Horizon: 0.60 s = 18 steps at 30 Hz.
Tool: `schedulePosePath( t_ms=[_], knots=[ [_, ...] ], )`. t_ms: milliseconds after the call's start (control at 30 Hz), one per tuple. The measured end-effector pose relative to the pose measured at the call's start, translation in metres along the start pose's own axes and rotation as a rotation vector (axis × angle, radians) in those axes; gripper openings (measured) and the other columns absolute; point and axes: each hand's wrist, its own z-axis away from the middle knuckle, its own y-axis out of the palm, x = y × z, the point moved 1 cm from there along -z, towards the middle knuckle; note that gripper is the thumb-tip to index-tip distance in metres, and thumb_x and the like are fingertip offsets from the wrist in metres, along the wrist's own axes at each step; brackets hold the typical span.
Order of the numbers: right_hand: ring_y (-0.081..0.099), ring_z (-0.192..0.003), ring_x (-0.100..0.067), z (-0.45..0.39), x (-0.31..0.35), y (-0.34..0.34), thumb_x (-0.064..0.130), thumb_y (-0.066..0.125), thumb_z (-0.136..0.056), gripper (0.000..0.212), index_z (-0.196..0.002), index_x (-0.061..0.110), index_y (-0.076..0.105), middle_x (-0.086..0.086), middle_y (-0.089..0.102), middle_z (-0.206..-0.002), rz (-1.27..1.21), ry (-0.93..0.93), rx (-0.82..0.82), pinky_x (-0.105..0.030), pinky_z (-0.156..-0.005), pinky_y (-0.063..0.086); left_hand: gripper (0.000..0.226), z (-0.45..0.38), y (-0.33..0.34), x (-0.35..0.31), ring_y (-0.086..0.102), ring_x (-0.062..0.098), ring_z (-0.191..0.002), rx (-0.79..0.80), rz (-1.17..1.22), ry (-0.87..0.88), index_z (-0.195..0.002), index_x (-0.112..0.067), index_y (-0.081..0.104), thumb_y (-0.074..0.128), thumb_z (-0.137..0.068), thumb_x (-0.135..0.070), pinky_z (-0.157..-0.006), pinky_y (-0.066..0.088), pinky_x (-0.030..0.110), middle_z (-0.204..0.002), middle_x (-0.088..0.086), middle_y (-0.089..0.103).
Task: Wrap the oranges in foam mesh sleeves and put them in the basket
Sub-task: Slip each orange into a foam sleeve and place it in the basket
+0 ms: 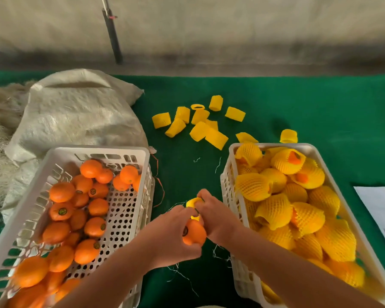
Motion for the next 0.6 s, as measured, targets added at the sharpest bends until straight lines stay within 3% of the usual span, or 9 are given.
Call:
schedulePosePath(
  t_ms=[67,200,267,367,467,533,600],
  knots=[
    [0.053,-0.087,-0.005,0.012,-0.002,0.002,0.013,0.083,-0.083,0.030,-0.105,0.020,0.063,0.001,0.042,-0.129,0.009,0.023,-0.023,-0.022,-0.082,0.053,0.076,0.004,0.004,-0.012,0.057,0.005,-0.095,0.090,-0.020,-0.038,-0.136,-0.049,0.039,0.063,-0.067,-0.068,-0.085,0.056,0.034,-0.110,-0.022,0.048],
    [0.055,-0.080,-0.008,0.028,0.001,0.006,0.012,0.080,-0.087,0.035,-0.113,0.021,0.059,0.003,0.034,-0.130,0.012,0.022,-0.104,-0.016,-0.074,0.049,0.082,0.009,0.014,-0.026,0.057,0.008,-0.099,0.201,-0.069,-0.120,-0.139,-0.037,0.046,0.060,-0.066,-0.069,-0.087,0.058,0.036,-0.111,-0.013,0.052],
    [0.057,-0.083,-0.011,0.034,0.003,0.004,0.011,0.077,-0.089,0.034,-0.116,0.022,0.058,0.002,0.033,-0.131,0.000,0.031,-0.147,-0.019,-0.075,0.053,0.082,0.011,0.019,-0.029,0.066,0.014,-0.094,0.203,-0.007,-0.180,-0.138,-0.026,0.050,0.064,-0.067,-0.065,-0.080,0.063,0.040,-0.114,-0.006,0.055],
    [0.057,-0.091,-0.012,0.043,-0.001,-0.001,0.011,0.074,-0.090,0.040,-0.125,0.022,0.057,0.001,0.032,-0.130,-0.033,0.076,-0.191,-0.022,-0.083,0.056,0.081,0.013,0.025,-0.030,0.075,0.023,-0.079,0.145,0.292,-0.327,-0.135,-0.016,0.050,0.069,-0.068,-0.056,-0.061,0.065,0.037,-0.114,0.000,0.054],
    [0.058,-0.094,-0.013,0.052,-0.002,-0.001,0.011,0.071,-0.092,0.037,-0.124,0.023,0.055,0.002,0.032,-0.128,-0.093,0.099,-0.215,-0.025,-0.087,0.057,0.057,0.015,0.024,-0.034,0.069,0.023,-0.089,0.052,0.423,-0.379,-0.117,-0.027,0.052,0.070,-0.070,-0.053,-0.060,0.064,0.031,-0.122,-0.003,0.045],
    [0.057,-0.096,-0.013,0.056,-0.001,0.001,0.012,0.072,-0.092,0.037,-0.121,0.025,0.053,0.002,0.031,-0.128,-0.104,0.091,-0.209,-0.023,-0.085,0.054,0.036,0.014,0.020,-0.036,0.074,0.025,-0.082,0.053,0.520,-0.362,-0.102,-0.026,0.063,0.071,-0.074,-0.047,-0.063,0.065,0.035,-0.119,0.001,0.059],
    [0.057,-0.097,-0.013,0.058,-0.001,0.003,0.013,0.074,-0.091,0.040,-0.121,0.027,0.052,0.004,0.031,-0.127,-0.117,0.082,-0.197,-0.023,-0.086,0.052,0.022,0.016,0.017,-0.037,0.076,0.028,-0.082,0.059,0.671,-0.412,-0.100,-0.037,0.069,0.072,-0.078,-0.041,-0.068,0.066,0.037,-0.113,0.003,0.064]
  ],
)
